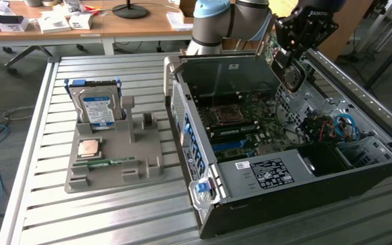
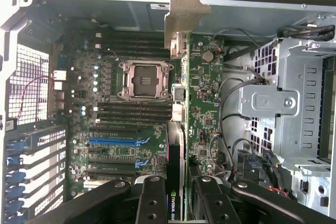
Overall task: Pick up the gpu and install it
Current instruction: 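Insert the gpu into the slot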
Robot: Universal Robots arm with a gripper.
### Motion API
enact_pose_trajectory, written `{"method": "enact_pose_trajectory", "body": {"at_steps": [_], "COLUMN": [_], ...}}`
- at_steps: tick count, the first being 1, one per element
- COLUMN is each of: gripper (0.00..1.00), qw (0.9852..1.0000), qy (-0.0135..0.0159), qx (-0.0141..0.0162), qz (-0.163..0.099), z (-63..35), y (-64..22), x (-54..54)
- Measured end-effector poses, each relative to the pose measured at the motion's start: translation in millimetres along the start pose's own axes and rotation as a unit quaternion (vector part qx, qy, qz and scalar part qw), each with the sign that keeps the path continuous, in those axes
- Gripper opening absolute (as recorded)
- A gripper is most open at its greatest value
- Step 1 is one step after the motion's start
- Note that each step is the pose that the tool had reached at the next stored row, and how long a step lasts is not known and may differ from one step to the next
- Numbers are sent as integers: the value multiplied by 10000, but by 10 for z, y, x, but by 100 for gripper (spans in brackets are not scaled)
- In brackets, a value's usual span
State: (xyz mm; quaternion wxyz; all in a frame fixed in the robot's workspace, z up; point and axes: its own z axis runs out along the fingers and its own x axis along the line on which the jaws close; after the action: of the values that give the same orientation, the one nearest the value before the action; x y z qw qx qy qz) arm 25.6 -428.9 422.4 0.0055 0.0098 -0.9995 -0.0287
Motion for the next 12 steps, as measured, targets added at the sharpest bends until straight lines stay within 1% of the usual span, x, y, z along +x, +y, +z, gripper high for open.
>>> {"method": "enact_pose_trajectory", "body": {"at_steps": [7,12], "gripper": [26,26], "qw": [10000,9998], "qy": [4,13], "qx": [1,2], "qz": [-76,-217], "z": [0,0], "y": [0,0], "x": [0,0]}}
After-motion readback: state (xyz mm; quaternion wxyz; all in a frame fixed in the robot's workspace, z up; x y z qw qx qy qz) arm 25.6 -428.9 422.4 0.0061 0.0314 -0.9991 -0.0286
